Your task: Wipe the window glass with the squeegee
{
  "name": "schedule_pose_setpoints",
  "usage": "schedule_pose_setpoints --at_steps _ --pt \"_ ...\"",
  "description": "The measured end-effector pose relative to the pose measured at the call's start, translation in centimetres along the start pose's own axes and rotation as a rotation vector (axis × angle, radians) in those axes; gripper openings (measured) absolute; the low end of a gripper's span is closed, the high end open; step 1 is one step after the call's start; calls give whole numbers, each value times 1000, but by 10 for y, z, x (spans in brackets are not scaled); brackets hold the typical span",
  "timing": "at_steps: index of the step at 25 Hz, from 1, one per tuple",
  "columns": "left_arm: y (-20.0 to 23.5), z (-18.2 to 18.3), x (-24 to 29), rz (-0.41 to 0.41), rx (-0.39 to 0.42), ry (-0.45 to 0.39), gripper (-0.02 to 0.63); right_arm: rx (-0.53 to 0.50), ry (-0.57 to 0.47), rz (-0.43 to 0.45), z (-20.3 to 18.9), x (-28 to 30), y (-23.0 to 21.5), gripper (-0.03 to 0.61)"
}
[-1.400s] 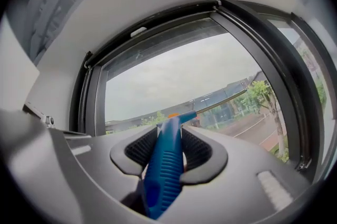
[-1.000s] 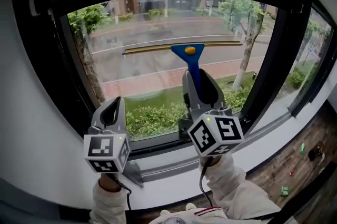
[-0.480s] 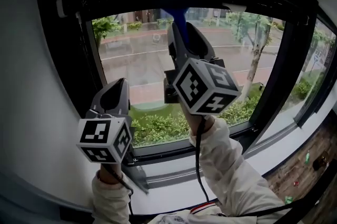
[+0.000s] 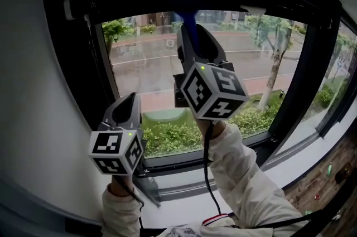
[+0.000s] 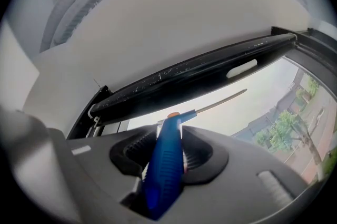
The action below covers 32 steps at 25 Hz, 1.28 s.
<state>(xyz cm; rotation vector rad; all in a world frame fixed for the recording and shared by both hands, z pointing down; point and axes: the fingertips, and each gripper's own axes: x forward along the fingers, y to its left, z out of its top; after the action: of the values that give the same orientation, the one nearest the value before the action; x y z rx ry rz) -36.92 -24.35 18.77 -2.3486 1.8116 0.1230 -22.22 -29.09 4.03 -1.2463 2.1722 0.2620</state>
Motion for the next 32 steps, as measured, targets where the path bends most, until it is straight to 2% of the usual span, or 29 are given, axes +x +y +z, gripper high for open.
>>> schedule_pose_setpoints --at_steps 5,20,26,32 --pt "1 -17 0 1 -14 31 2 -8 13 4 -9 -9 -1 147" --pt "-15 -66 -10 5 -41 115 2 -9 149 -4 -79 -52 -12 146" --pt "-23 -82 -18 11 -10 137 0 1 188 -13 -103 -66 -16 146" --pt "-32 -105 -23 -2 -15 178 1 -8 227 -14 -125 -81 -20 146"
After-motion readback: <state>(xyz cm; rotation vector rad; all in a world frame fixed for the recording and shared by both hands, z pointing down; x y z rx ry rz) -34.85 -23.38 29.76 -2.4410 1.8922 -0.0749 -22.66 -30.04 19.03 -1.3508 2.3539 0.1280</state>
